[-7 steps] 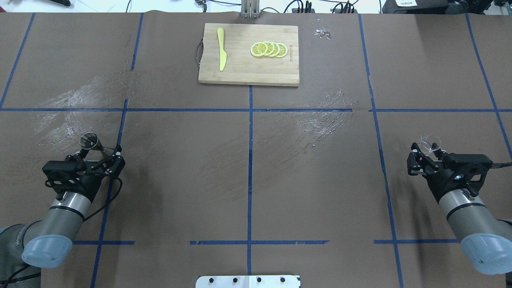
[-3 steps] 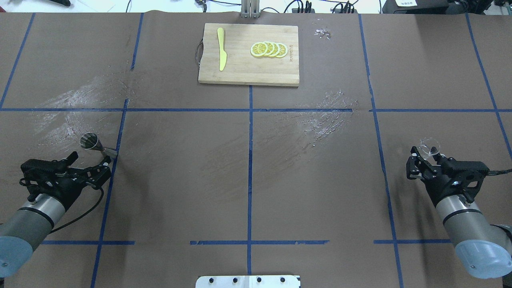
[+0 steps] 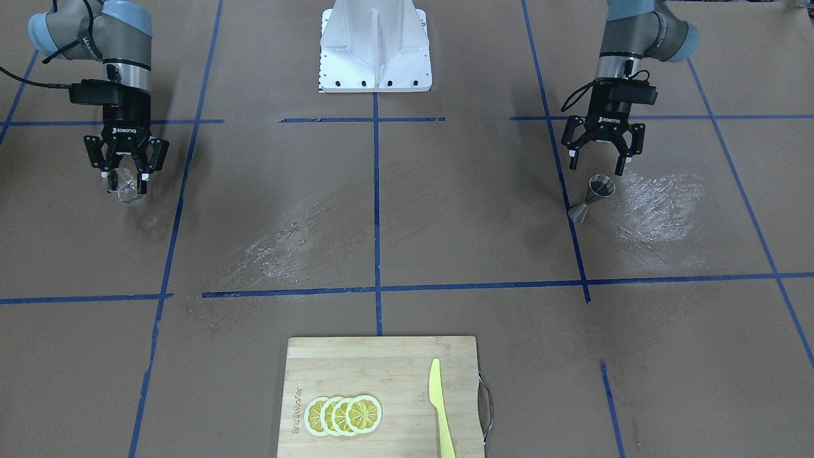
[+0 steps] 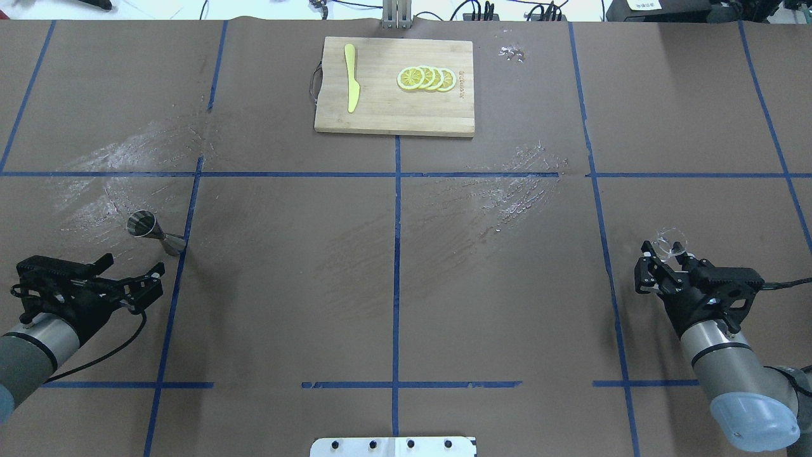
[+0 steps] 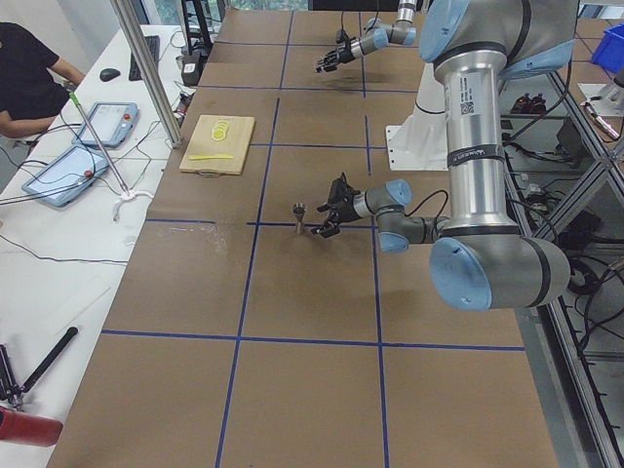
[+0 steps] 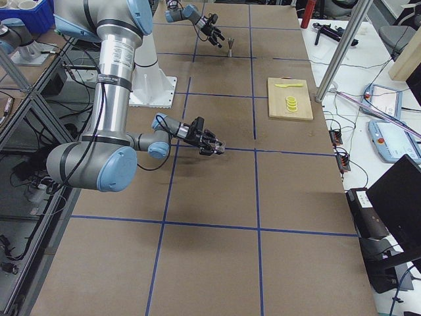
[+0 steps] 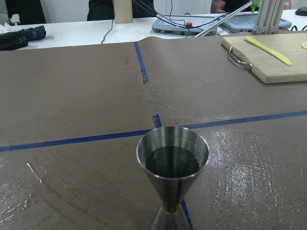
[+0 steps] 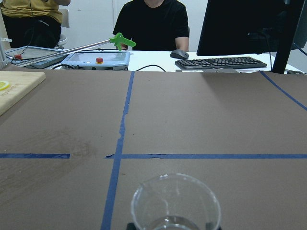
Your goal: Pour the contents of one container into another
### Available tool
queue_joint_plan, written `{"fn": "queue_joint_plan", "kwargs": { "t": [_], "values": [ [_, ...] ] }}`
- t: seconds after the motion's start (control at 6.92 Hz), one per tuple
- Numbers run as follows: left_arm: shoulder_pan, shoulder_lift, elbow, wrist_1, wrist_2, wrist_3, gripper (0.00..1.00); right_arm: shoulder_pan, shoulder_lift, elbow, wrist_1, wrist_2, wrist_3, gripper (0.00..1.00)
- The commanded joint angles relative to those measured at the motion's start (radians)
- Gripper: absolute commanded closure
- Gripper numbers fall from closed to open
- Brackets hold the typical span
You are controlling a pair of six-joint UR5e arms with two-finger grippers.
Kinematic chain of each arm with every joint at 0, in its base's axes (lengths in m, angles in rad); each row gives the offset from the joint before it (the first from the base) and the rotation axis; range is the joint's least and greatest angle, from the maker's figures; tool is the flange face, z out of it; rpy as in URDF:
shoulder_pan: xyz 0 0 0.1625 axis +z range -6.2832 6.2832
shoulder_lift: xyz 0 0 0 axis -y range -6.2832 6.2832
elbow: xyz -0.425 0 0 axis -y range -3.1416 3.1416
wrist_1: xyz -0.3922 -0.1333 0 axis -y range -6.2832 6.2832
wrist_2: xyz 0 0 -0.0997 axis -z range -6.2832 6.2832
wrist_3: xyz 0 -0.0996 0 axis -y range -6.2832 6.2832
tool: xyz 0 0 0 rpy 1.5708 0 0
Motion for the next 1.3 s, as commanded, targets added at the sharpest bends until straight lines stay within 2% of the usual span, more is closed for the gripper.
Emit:
{"fn": "queue_joint_plan", "kwargs": {
  "t": [0.0, 0.43, 0.58, 0.72, 0.87, 1.01, 1.16],
  "values": [
    [0.001, 0.031, -0.041, 0.001, -0.077, 0.001, 0.00, -0.028, 0.064, -0.080, 0.001, -0.038, 0.003, 1.00],
    [0.001, 0.033, -0.052, 0.001, -0.091, 0.001, 0.00, -0.042, 0.069, -0.117, 0.003, -0.054, 0.004, 0.99],
    [0.000, 0.039, -0.072, 0.001, -0.120, 0.002, 0.00, -0.042, 0.069, -0.128, 0.003, -0.053, 0.004, 0.86],
    [-0.002, 0.066, -0.142, 0.022, -0.179, 0.046, 0.00, -0.042, 0.069, -0.133, 0.003, -0.053, 0.006, 0.64],
    [-0.006, 0.099, -0.203, 0.062, -0.218, 0.067, 0.00, -0.042, 0.069, -0.133, 0.003, -0.053, 0.032, 0.51],
    [-0.008, 0.102, -0.208, 0.065, -0.230, 0.067, 0.00, -0.042, 0.069, -0.131, 0.003, -0.053, 0.038, 0.31],
    [-0.008, 0.102, -0.208, 0.065, -0.231, 0.067, 0.00, -0.042, 0.069, -0.131, 0.003, -0.054, 0.038, 0.04]
  ]
}}
